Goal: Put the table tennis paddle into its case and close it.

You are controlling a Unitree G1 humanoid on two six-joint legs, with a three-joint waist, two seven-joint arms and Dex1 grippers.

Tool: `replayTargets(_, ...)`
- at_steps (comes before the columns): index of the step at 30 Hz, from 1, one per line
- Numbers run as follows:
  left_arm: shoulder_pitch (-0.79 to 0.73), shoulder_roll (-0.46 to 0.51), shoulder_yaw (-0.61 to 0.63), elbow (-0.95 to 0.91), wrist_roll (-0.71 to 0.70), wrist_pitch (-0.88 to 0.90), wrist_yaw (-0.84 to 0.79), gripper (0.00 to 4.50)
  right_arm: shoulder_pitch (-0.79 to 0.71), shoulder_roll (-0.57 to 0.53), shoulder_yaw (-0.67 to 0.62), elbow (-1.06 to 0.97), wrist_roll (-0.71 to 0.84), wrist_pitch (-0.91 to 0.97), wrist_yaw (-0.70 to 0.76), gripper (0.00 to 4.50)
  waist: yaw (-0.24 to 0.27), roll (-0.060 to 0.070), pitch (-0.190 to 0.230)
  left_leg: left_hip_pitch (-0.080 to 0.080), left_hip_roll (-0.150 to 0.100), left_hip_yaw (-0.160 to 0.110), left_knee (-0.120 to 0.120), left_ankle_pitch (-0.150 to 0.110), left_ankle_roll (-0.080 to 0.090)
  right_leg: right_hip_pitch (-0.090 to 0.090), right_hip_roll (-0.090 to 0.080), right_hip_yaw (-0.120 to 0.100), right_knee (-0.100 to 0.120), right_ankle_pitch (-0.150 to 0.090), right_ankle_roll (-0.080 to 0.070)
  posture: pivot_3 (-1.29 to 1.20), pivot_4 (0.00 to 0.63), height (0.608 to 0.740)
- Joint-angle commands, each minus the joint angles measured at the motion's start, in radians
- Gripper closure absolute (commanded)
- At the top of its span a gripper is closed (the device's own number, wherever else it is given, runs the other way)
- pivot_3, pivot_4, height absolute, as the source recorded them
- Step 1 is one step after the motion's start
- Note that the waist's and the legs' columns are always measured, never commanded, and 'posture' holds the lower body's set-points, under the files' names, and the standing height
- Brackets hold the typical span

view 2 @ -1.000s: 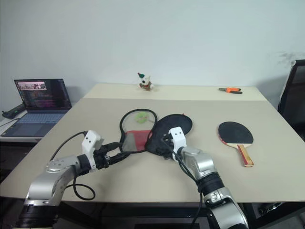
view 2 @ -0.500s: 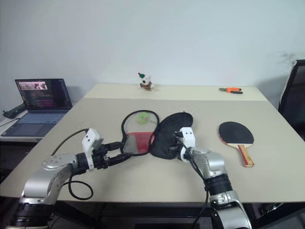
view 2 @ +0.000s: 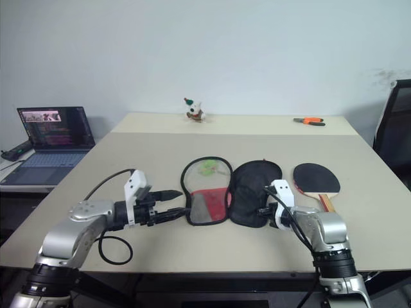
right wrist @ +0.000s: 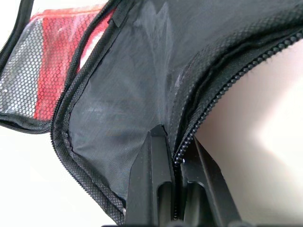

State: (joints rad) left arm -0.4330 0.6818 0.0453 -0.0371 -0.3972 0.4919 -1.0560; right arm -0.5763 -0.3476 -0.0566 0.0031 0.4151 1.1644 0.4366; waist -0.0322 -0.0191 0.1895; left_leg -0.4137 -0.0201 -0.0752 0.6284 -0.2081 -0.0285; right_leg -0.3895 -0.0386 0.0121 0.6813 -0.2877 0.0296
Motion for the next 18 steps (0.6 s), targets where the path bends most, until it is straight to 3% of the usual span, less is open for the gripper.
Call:
replayTargets(1,-0.026,0.004,-0.001,-0.004,-0.006,-0.020,-0.007,1.01,-0.032,-0.050,-0.009,-0.009,0.002,-0.012,0.025,4.48,0.000,0.000,0.000,0.000,0.000,0.000,0.000,0.000,0.000,0.000,0.000,0.000,0.000,0.000,0.000,0.00,0.150,0.740)
replayTargets(14,-0.011,0.020,-0.002,-0.030,-0.038,0.001,-0.052,1.01,-0.114,-0.115,0.023,0.123,-0.007,-0.036,0.091,4.48,0.000,0.000,0.000,0.000,0.000,0.000,0.000,0.000,0.000,0.000,0.000,0.000,0.000,0.000,0.000,0.00,0.150,0.740)
replayTargets(18,-0.011,0.019,-0.003,-0.033,-0.035,0.000,-0.052,1.01,-0.124,-0.125,0.026,0.140,-0.027,-0.075,0.089,3.13,0.000,0.000,0.000,0.000,0.000,0.000,0.000,0.000,0.000,0.000,0.000,0.000,0.000,0.000,0.000,0.00,0.150,0.740)
